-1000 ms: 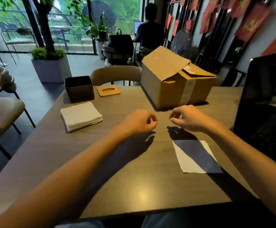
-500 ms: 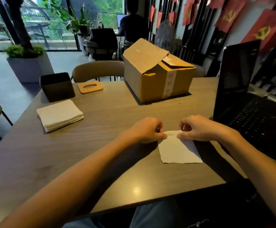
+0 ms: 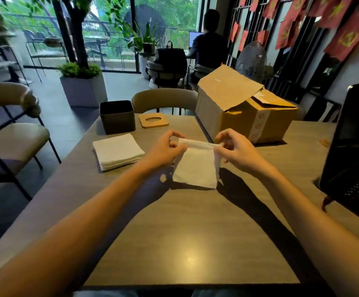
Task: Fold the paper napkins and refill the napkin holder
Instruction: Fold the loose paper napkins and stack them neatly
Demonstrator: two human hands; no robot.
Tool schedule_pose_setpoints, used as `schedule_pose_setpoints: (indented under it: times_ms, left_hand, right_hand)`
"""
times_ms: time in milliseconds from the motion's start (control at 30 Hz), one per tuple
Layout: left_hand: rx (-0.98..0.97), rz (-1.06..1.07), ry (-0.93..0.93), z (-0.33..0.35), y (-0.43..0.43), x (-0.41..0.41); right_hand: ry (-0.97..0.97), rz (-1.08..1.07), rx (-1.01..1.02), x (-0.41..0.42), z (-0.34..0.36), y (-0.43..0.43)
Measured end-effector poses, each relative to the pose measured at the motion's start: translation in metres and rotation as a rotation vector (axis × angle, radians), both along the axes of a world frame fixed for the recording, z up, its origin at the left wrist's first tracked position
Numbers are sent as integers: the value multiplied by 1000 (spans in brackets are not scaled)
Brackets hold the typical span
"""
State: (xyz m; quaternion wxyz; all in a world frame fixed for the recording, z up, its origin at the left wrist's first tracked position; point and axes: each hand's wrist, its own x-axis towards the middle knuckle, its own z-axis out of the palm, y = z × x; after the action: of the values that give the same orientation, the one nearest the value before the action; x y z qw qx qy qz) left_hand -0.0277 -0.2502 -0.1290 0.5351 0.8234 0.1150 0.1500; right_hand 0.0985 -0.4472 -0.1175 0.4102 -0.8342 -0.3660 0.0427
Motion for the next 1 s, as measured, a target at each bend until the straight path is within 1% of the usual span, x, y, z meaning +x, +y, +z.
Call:
schedule_pose_setpoints:
  times_ms: [167, 267, 433, 567, 700, 833, 933, 1000]
  left_hand:
    - [52, 259, -78, 6, 63, -29]
    - [83, 426, -82, 5, 98, -42]
    - [138, 594, 14, -9, 147, -64]
    - [210, 630, 76, -28, 169, -69]
    - [304, 635, 152, -42, 173, -69]
    - [450, 663, 222, -48, 173, -69]
    - [509, 685, 262, -51, 171, -71]
    - [495, 714, 269, -52, 171, -72]
  right_hand:
    - [114, 81, 169, -9, 4, 91]
    - [87, 143, 154, -19, 1, 144]
    - [-23, 196, 111, -33, -15, 219]
    - [-23, 187, 90, -42, -28, 249]
    - [-103, 157, -31, -44, -33, 264]
    - [-159, 141, -109, -46, -41, 270]
    - [-46, 100, -107, -47, -42, 269]
    - [45, 51, -168, -47, -38, 266]
